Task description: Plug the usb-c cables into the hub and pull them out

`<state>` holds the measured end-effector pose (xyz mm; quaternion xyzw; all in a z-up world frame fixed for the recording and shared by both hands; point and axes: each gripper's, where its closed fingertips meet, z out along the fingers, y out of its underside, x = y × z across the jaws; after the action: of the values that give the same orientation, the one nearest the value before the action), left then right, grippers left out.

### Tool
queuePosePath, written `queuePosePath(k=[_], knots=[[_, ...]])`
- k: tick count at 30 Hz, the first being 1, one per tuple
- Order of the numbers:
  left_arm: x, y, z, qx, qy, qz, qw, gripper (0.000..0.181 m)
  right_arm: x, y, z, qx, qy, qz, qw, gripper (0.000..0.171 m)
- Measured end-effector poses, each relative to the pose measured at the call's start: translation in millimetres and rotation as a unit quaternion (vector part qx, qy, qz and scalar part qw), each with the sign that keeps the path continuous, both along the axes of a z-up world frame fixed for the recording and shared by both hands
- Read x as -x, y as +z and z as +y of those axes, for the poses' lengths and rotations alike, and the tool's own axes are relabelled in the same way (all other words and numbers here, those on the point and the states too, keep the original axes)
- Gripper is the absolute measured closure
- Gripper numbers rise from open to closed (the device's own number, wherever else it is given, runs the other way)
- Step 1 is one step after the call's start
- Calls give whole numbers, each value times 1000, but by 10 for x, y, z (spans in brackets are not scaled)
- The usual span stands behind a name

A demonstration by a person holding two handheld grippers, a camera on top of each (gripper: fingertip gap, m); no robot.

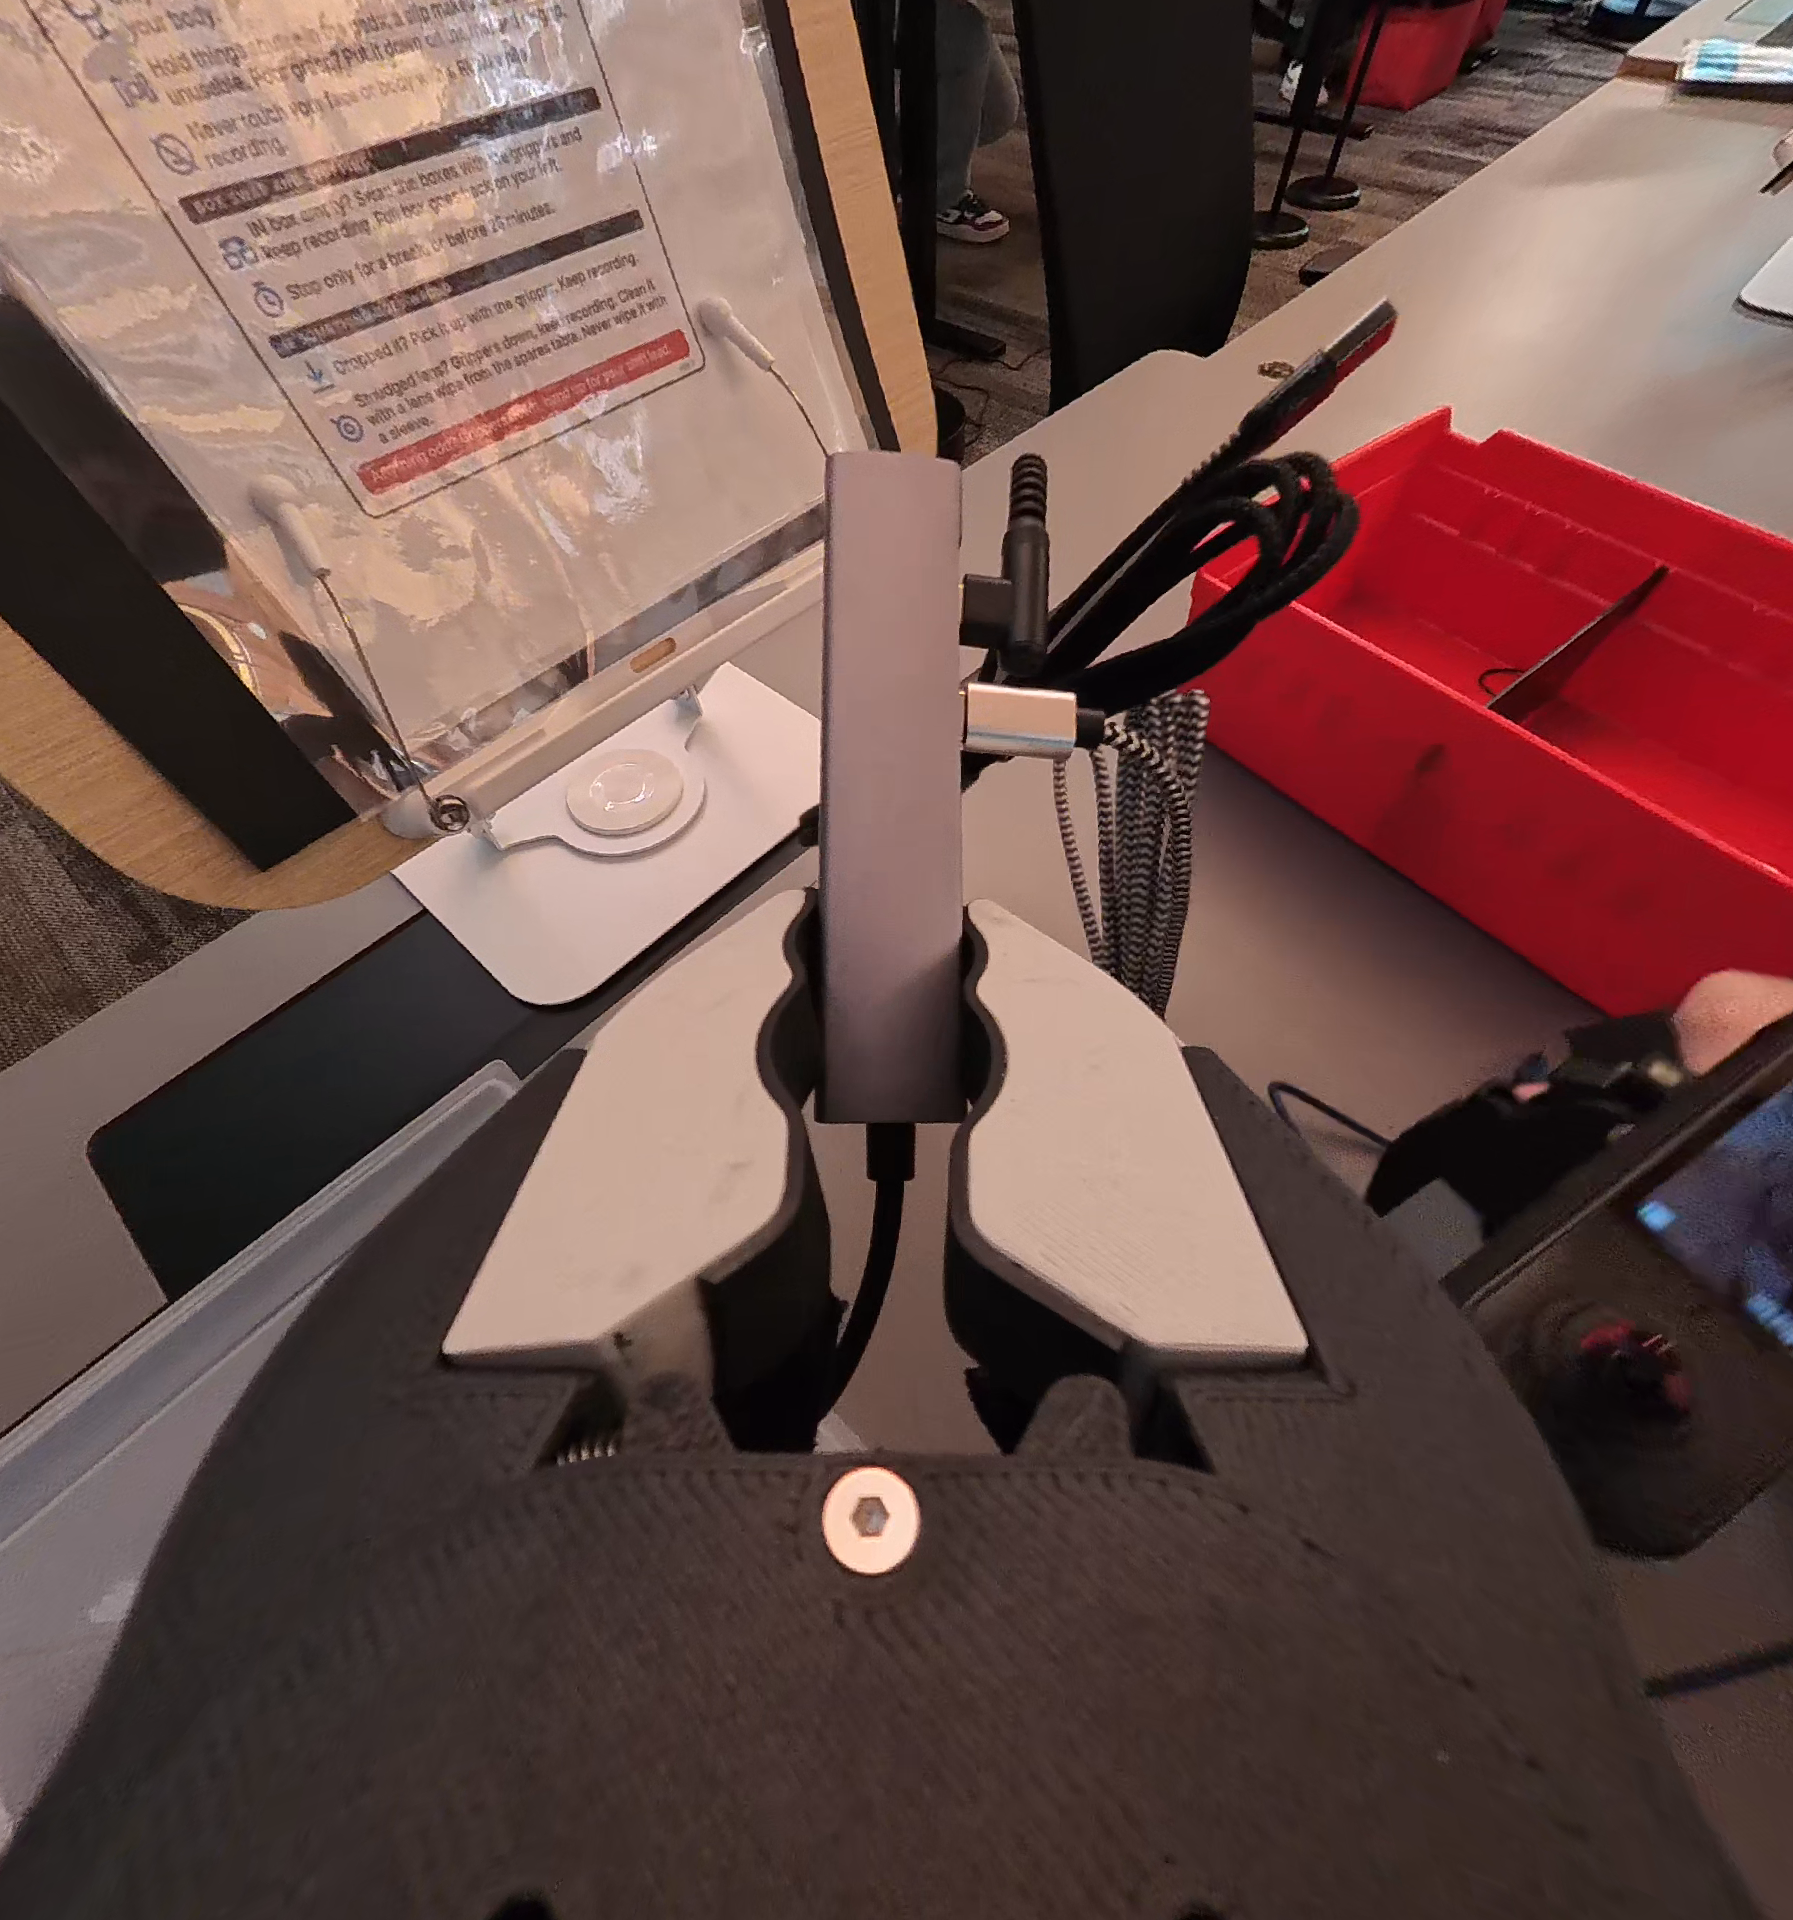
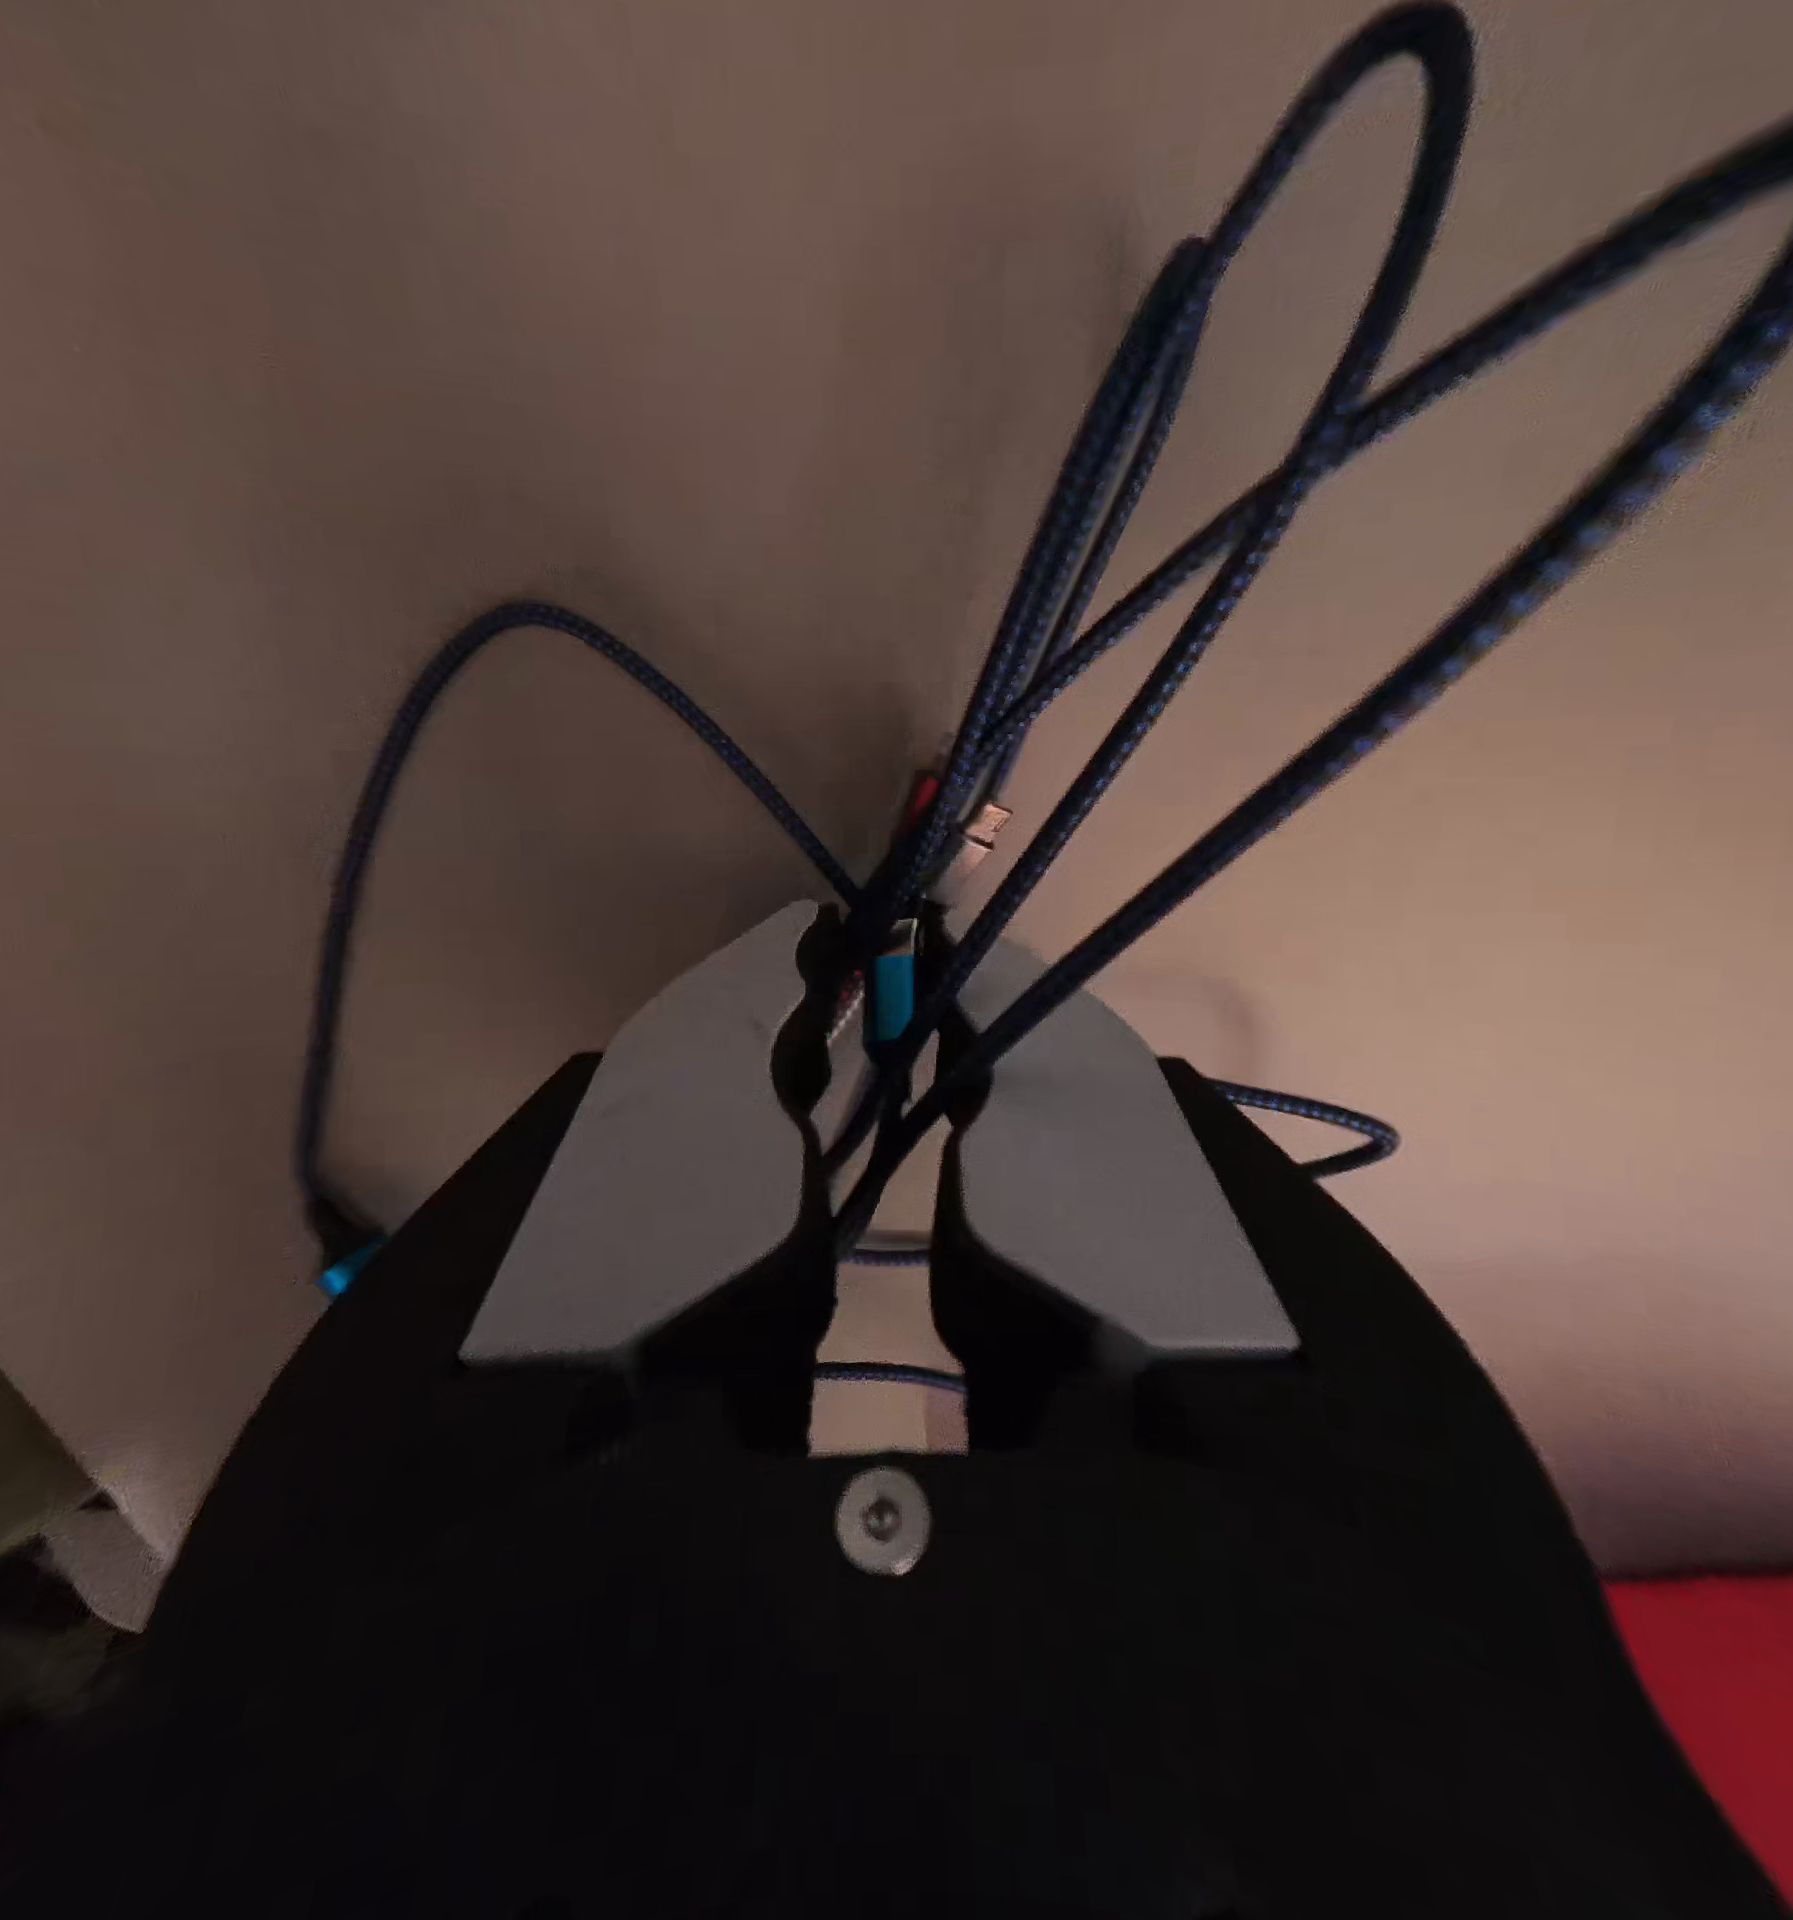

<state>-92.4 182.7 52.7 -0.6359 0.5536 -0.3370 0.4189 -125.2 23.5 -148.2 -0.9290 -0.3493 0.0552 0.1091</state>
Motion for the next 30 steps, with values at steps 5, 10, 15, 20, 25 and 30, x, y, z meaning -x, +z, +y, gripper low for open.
queuePosePath(k=[5,10,15,20,25,30], knots=[[24,33,47,9,4,-11,1000,160,-61,854,-157,-73,24,111,991,162],[60,87,110,22,11,-31,999,160,-466,1782,-604,-197,28,161,967,163],[52,69,107,24,10,-27,999,160,-1168,2522,-898,-363,-71,175,912,164],[10,13,64,20,4,-14,1000,160,-1772,2907,-1203,-476,-151,155,852,164],[-26,-42,33,19,-1,-3,1000,160,-2027,3084,-1411,-526,-184,160,815,163],[-40,-55,21,19,-2,-1,1000,160,-2156,3105,-1464,-542,-203,141,803,165]])
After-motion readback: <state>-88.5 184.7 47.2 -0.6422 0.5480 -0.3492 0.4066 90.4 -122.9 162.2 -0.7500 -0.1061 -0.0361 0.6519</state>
